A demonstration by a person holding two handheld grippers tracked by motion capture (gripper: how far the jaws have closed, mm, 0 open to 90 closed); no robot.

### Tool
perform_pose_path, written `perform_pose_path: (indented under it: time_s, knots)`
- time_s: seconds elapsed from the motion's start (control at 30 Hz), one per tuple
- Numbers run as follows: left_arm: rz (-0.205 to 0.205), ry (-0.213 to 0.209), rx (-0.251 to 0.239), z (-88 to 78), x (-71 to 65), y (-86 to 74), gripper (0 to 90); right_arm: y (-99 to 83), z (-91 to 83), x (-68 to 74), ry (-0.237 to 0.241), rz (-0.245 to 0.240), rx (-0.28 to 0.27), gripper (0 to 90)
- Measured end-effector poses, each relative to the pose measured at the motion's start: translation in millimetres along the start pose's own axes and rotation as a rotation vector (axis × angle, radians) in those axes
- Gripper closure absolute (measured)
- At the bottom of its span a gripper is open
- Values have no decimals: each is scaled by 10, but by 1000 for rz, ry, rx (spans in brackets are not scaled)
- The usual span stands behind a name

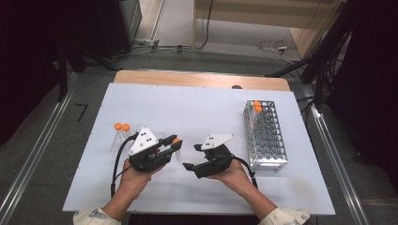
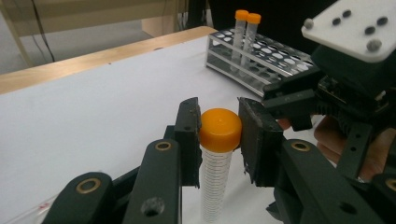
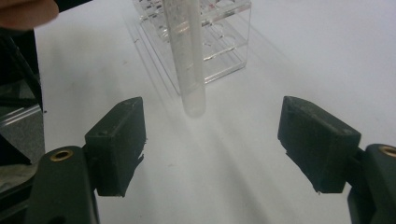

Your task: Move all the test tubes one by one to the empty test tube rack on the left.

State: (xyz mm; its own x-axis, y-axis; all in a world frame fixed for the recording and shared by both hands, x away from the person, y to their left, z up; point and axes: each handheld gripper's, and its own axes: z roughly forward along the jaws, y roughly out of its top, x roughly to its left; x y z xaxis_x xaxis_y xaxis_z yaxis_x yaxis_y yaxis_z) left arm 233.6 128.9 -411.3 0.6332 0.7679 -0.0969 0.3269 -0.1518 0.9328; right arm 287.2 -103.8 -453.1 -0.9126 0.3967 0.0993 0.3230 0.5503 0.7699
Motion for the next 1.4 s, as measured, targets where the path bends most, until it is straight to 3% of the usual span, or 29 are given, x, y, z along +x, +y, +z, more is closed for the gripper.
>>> perform_pose_path:
  time_s: [0.5, 0.8, 1.4]
  knots:
    - [-21, 63, -57, -221, 168, 152, 710, -16, 21, -17, -12, 14, 8, 218]
    - [-56, 128, -96, -361, 351, 202, 710, -21, 19, -25, -14, 25, 6, 217]
    - [-65, 265, -107, -500, 622, 187, 710, -26, 28, -23, -14, 30, 8, 215]
